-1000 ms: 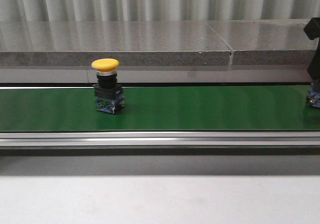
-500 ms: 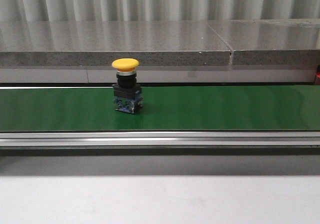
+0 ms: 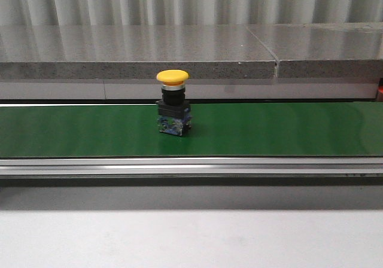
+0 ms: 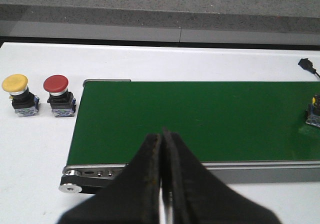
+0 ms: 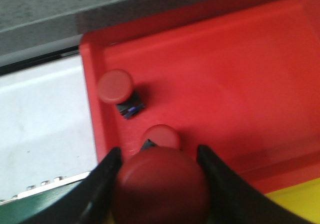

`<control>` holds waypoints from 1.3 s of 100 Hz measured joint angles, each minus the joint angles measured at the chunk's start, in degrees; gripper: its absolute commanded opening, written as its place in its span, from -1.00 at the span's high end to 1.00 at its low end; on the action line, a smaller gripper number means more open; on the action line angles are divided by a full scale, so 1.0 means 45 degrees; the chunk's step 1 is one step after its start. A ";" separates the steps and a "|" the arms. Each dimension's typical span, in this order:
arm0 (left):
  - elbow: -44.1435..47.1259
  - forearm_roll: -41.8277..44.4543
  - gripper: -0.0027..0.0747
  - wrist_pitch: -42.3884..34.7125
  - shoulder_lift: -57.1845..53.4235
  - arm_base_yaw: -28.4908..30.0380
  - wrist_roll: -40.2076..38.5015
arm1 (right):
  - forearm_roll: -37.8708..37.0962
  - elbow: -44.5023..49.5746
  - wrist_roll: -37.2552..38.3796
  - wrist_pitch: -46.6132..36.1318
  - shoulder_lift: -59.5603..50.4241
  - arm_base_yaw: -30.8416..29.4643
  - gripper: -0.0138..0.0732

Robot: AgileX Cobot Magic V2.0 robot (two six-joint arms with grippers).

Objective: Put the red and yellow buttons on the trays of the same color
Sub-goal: 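Carry the red button into the red tray and release it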

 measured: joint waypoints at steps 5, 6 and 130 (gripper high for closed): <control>0.0000 0.0000 0.98 0.0000 0.0000 0.0000 0.0000 | 0.0000 -0.0143 0.0088 -0.0058 0.0331 -0.0257 0.50; 0.0000 0.0000 0.98 0.0000 0.0000 0.0000 0.0000 | 0.0000 -0.0189 0.0119 -0.0058 0.0380 -0.0320 0.50; 0.0000 0.0000 0.98 0.0000 0.0000 0.0000 0.0000 | 0.0025 -0.0776 0.0740 -0.2912 0.4689 -0.0835 0.10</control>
